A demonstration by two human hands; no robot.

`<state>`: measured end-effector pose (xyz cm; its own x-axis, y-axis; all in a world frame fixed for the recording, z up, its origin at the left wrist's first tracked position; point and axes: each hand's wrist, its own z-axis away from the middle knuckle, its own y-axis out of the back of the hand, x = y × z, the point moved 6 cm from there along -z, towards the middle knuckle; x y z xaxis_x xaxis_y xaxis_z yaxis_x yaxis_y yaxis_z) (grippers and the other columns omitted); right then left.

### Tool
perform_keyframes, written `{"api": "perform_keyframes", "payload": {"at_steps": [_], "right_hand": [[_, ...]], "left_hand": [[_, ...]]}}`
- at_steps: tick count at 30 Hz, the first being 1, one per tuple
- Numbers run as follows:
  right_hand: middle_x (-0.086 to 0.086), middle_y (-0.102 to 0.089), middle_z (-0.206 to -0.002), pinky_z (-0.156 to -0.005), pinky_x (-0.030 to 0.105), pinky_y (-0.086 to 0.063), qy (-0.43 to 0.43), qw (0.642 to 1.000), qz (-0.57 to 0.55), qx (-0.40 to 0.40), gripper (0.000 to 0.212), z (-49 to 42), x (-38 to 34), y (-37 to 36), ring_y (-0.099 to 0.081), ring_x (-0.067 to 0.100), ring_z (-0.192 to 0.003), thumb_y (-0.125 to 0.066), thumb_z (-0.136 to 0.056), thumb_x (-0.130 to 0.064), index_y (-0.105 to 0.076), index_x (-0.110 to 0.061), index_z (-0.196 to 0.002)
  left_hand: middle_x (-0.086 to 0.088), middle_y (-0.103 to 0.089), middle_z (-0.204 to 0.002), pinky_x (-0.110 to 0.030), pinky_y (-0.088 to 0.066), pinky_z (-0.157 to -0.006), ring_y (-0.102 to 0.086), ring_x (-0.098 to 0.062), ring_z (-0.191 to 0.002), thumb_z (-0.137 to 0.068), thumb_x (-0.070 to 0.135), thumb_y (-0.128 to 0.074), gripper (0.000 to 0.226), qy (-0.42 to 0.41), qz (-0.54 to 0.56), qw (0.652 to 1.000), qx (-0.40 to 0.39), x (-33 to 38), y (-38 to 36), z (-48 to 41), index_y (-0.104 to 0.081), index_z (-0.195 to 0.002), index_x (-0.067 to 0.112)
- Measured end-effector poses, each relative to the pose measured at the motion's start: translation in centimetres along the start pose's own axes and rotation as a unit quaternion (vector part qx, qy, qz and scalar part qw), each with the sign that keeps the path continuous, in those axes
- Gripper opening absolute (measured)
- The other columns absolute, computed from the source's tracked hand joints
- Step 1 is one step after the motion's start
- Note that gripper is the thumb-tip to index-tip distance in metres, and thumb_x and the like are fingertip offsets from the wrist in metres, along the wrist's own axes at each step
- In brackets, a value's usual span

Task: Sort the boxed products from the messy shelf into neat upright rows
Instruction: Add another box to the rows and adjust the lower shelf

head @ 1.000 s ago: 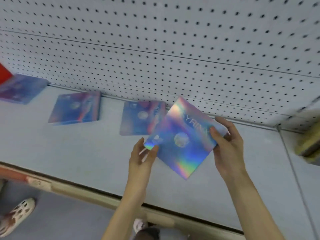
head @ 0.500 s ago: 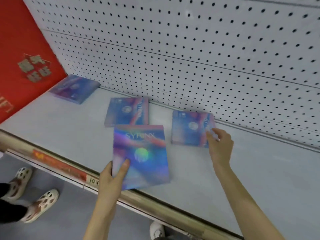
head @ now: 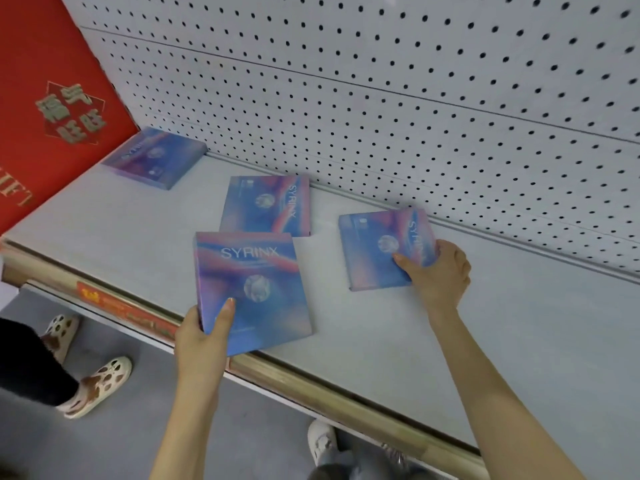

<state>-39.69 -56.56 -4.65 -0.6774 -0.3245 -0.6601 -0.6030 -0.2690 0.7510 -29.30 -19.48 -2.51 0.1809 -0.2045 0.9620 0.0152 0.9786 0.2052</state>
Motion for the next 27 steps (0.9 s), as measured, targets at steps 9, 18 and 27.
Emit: {"api": "perform_keyframes", "payload": {"at_steps": [9, 18, 27], "right_hand": [[0.012, -0.040, -0.147, -0.111, 0.043, -0.024, -0.028, 0.999, 0.022, 0.022, 0.106, 2.2, 0.6, -0.6, -0.030, 0.030, -0.138, -0.078, -0.065, -0.060, -0.034, -0.008, -0.146], [0.013, -0.051, -0.123, -0.101, 0.042, -0.033, -0.042, 0.998, -0.027, -0.023, 0.090, 2.0, 0.2, -0.6, -0.042, 0.033, -0.124, -0.088, -0.058, -0.048, -0.045, -0.002, -0.122], [-0.008, -0.052, -0.106, -0.069, 0.005, -0.043, -0.025, 0.947, -0.315, 0.052, 0.059, 6.0, -0.6, 1.6, -0.059, 0.005, -0.089, -0.084, -0.070, -0.016, -0.041, -0.025, -0.110]], "left_hand": [[-0.002, -0.067, -0.090, -0.032, -0.047, -0.074, -0.060, -0.018, -0.082, -0.090, 0.025, -0.065, 0.015, -0.015, -0.038, 0.999, -0.018, 0.4, -1.5, -2.4, -0.063, -0.097, 0.012], [-0.015, -0.068, -0.099, -0.052, -0.050, -0.089, -0.062, -0.037, -0.095, -0.071, 0.055, -0.057, 0.053, 0.006, -0.090, 0.994, -0.060, 0.1, -4.5, -2.4, -0.061, -0.097, 0.010], [-0.012, -0.067, -0.095, -0.040, -0.048, -0.078, -0.059, -0.031, -0.087, -0.082, 0.042, -0.068, 0.034, 0.004, -0.078, 0.995, -0.059, 1.2, -4.3, -0.9, -0.061, -0.094, 0.011]]}}
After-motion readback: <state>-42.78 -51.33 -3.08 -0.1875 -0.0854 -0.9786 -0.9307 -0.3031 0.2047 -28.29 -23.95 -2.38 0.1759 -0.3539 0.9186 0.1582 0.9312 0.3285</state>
